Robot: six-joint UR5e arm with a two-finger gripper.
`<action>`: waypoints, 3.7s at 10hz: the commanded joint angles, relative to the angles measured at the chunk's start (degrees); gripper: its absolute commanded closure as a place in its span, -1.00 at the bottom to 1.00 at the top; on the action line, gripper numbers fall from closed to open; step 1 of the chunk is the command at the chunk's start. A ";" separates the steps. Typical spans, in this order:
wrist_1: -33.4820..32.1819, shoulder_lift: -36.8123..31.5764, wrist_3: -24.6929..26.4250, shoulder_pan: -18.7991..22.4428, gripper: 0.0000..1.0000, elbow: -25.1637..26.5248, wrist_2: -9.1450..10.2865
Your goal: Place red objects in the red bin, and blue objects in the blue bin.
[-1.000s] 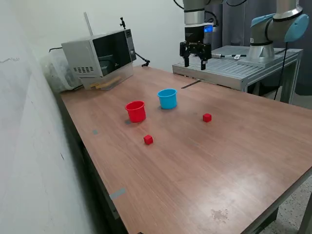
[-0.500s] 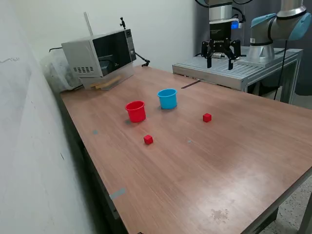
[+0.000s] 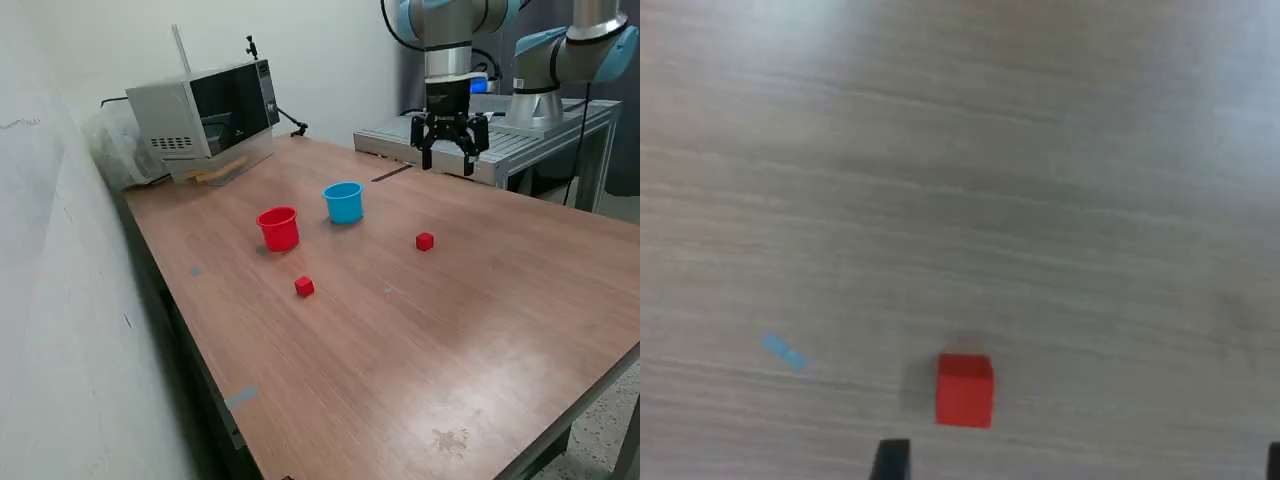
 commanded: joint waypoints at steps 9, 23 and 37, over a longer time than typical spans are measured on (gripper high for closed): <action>-8.17 16.10 2.54 -1.42 -1.00 -5.21 -0.20; -9.14 16.28 2.19 -2.39 1.00 -4.51 -0.20; 2.38 11.34 -2.47 -14.25 1.00 -28.58 -2.57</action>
